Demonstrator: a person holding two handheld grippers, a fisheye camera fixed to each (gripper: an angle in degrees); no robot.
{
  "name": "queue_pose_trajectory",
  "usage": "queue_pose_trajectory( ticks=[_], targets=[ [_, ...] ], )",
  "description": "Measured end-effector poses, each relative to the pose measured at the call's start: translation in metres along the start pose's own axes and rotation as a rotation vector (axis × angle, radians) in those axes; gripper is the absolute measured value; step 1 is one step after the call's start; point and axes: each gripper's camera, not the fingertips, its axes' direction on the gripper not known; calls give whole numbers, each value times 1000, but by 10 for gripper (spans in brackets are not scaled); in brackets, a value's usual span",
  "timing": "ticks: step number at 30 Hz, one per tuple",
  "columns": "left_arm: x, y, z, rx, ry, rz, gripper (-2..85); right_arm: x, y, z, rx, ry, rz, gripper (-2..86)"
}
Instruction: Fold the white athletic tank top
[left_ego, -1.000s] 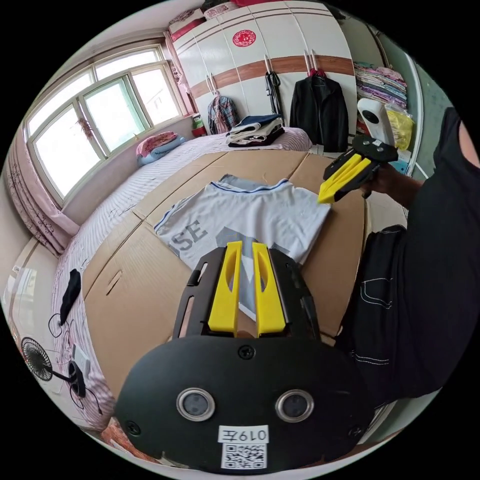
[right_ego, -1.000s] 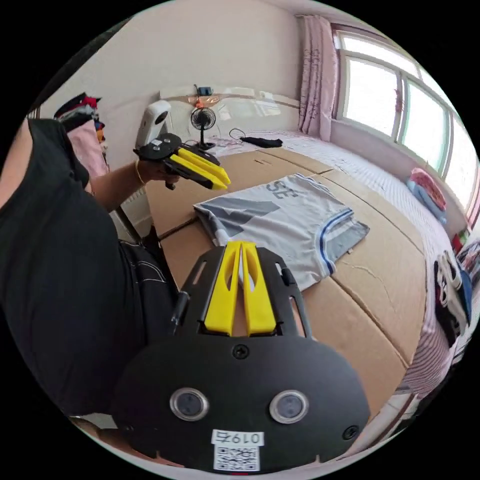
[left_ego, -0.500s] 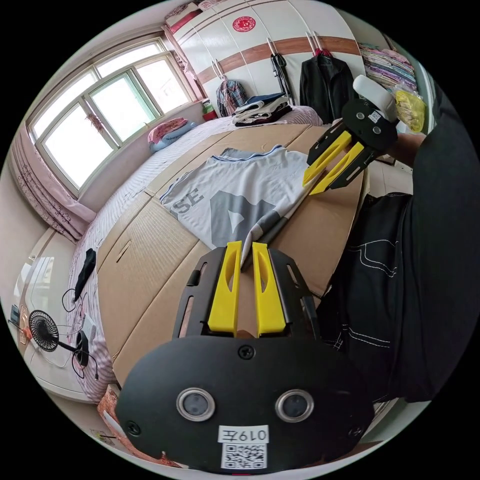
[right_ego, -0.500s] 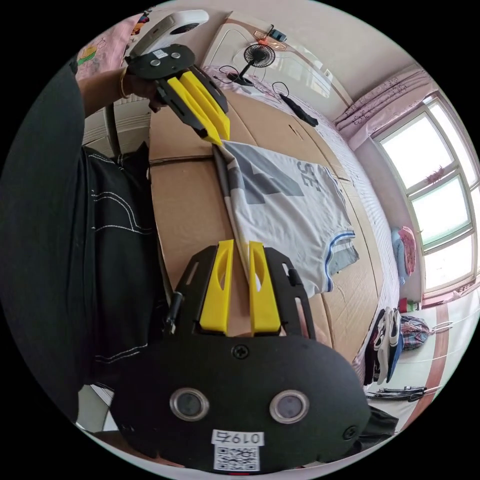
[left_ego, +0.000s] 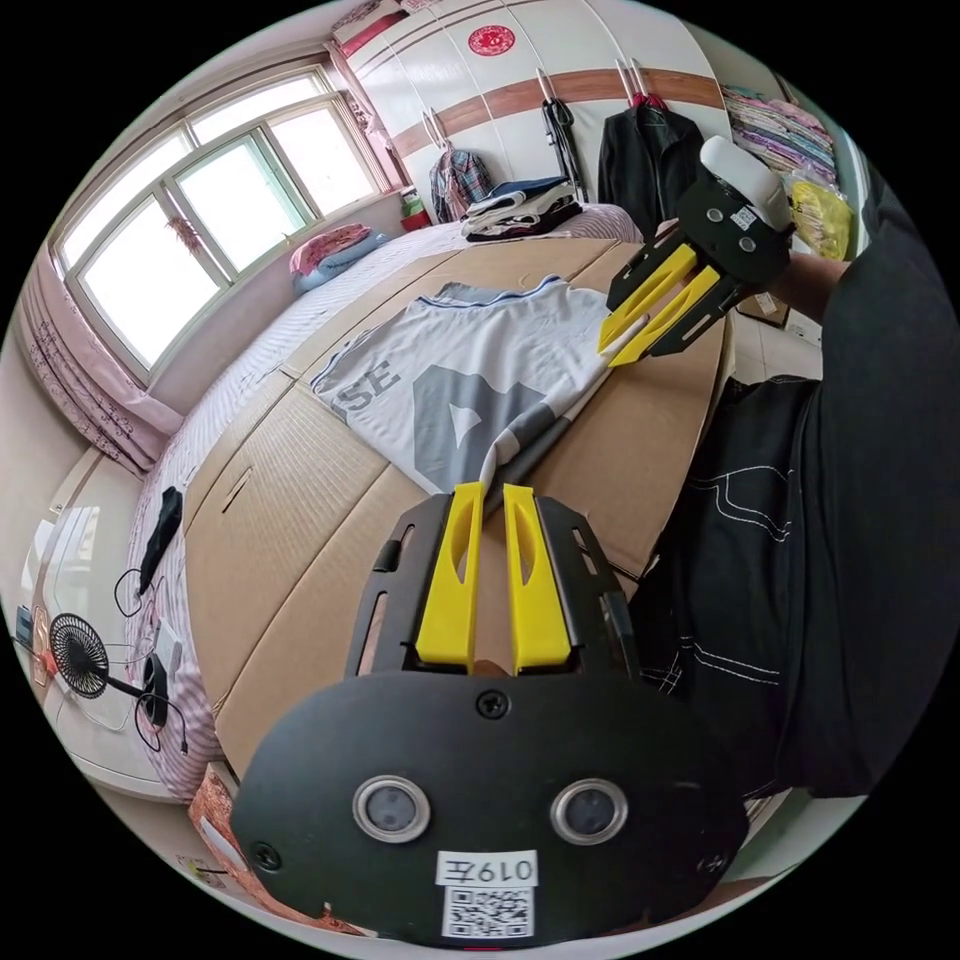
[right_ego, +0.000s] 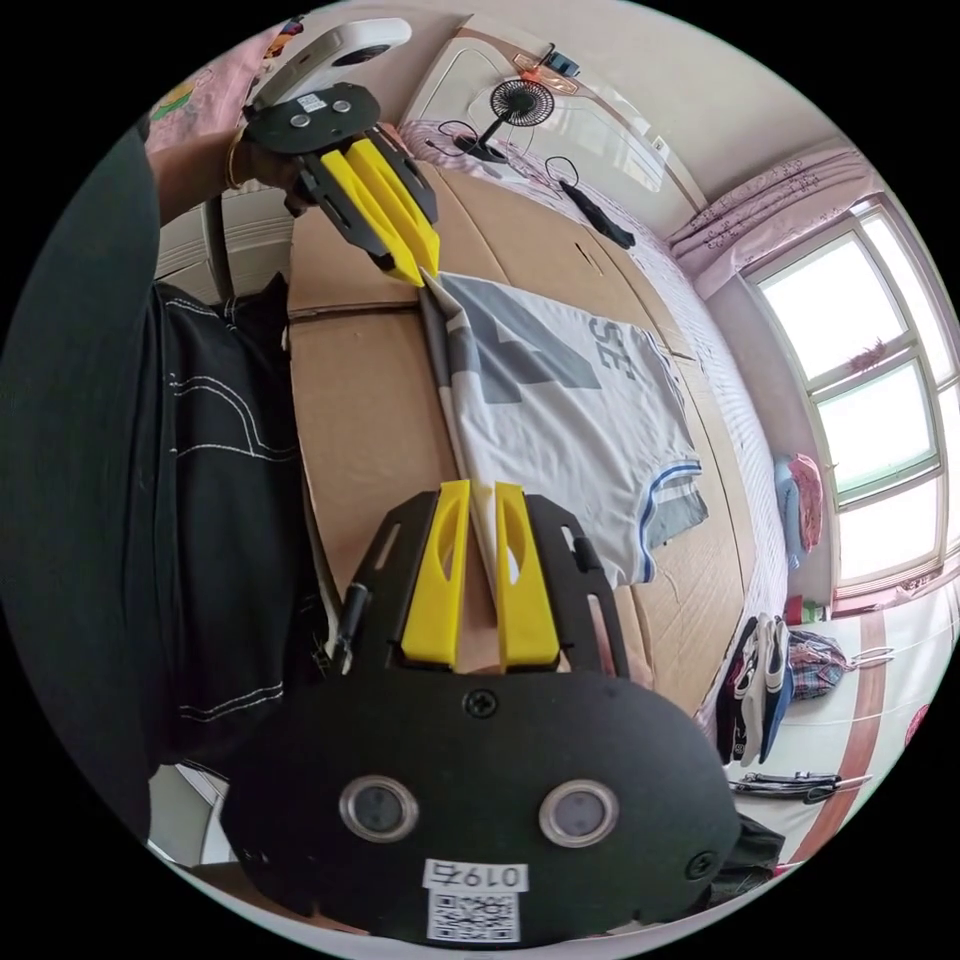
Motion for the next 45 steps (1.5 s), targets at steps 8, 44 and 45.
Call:
queue_pose_trajectory(
  ticks=[8, 44, 45],
  targets=[
    [23, 17, -6, -1, -18, 25, 27, -21, -16, 10, -14, 9, -5, 25],
    [47, 15, 1, -115, -25, 78, 9, -39, -21, 22, 31, -68, 41, -4],
    [48, 15, 1, -116, -27, 82, 9, -40, -21, 21, 28, -64, 40, -3]
  ],
)
